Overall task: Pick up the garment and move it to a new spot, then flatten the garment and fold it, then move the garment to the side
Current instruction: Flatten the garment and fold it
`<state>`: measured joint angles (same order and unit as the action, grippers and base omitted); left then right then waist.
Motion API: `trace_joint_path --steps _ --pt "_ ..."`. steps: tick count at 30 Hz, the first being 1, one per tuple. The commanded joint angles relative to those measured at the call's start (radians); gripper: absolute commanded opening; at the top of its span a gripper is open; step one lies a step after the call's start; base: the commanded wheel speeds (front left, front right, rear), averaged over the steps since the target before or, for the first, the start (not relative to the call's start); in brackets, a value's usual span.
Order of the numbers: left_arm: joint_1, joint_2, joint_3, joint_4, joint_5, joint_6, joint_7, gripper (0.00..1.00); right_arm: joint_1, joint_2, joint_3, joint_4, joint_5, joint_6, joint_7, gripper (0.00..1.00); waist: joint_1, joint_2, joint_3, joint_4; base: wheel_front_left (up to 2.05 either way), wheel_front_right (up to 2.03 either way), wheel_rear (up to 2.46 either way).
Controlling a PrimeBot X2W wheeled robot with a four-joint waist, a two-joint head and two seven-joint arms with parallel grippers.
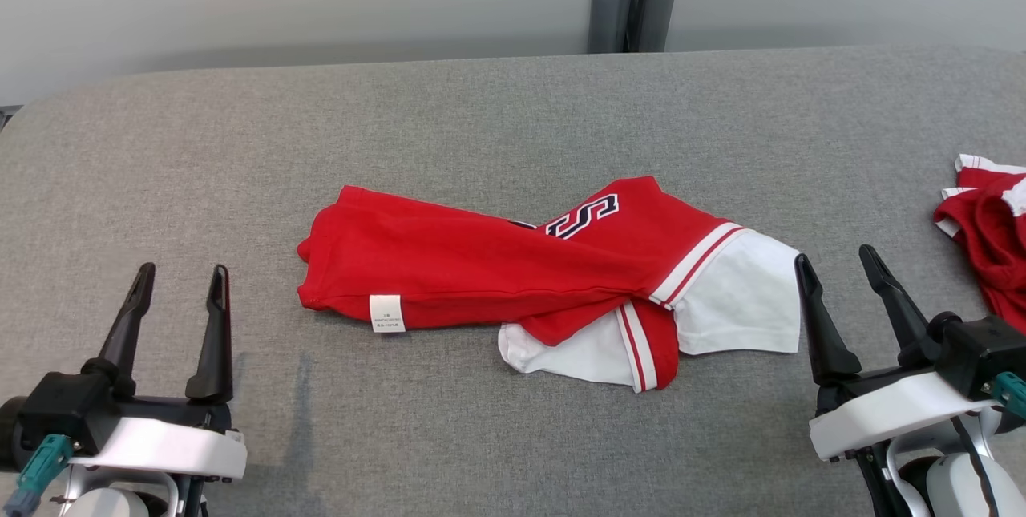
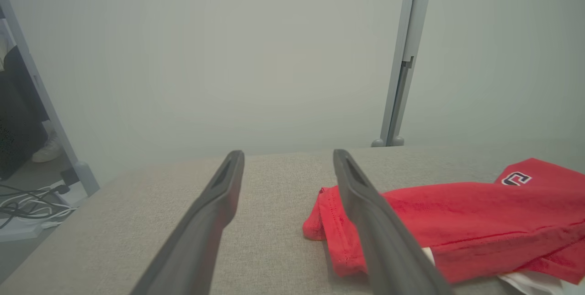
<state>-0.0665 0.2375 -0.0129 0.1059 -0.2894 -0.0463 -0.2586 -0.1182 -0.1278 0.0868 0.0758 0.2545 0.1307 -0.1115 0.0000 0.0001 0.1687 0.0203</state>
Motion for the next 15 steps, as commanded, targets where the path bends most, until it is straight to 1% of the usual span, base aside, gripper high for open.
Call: trace_joint_path --steps 1,8,15 --pt "0.005 0.002 -0.001 0.001 0.0 -0.003 -0.002 1.0 0.003 -0.003 -0.001 -0.003 0.003 0.0 0.002 1.0 0.0 -0.0001 -0.001 0.0 0.0 0.0 0.0" --pt "0.0 0.004 -0.022 0.005 -0.007 -0.009 0.021 1.0 0.008 0.003 -0.003 -0.003 0.008 0.0 0.0 1.0 0.0 -0.0001 -0.007 0.001 0.0 0.0 0.0" --pt "-0.02 0.01 -0.037 0.003 -0.015 -0.014 0.048 1.0 -0.002 0.005 -0.001 -0.011 0.008 0.0 -0.002 1.0 0.0 -0.0001 0.011 -0.005 0.0 0.0 0.0"
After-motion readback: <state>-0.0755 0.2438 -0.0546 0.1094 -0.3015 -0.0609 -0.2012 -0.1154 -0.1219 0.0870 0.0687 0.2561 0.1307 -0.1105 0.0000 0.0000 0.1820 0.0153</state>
